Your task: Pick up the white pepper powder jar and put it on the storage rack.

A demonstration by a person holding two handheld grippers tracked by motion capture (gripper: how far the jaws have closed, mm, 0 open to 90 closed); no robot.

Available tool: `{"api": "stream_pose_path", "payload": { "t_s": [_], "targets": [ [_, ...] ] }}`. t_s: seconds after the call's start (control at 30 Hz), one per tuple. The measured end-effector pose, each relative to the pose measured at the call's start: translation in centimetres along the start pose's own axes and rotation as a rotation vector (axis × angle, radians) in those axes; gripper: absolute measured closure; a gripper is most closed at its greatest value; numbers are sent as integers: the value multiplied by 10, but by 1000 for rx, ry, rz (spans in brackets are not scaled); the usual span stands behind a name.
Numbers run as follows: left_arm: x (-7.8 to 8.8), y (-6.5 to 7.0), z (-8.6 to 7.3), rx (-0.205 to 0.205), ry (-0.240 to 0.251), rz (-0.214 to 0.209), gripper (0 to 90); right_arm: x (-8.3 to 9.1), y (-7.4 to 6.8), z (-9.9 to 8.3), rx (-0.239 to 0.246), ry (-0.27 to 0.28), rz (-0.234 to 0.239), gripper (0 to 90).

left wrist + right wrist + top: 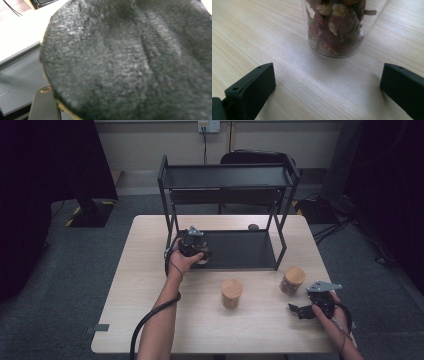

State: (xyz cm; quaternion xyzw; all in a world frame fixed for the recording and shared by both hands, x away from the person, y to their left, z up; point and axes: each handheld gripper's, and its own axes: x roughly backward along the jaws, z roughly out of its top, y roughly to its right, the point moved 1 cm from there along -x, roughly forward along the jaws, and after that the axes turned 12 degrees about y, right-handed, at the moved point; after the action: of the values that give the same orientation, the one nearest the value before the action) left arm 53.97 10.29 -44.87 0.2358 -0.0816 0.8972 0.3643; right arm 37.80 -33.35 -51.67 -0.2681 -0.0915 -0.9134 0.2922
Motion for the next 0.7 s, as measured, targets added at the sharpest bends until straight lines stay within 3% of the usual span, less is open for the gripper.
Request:
{"api": "stream_pose_path", "payload": {
  "t_s": [0.3,0.7],
  "targets": [
    [-11,-3,-4,0,-16,13,311,0,0,0,2,0,2,0],
    [-18,-12,-3,16,-8,66,311,0,0,0,3,0,5,0]
  ]
}}
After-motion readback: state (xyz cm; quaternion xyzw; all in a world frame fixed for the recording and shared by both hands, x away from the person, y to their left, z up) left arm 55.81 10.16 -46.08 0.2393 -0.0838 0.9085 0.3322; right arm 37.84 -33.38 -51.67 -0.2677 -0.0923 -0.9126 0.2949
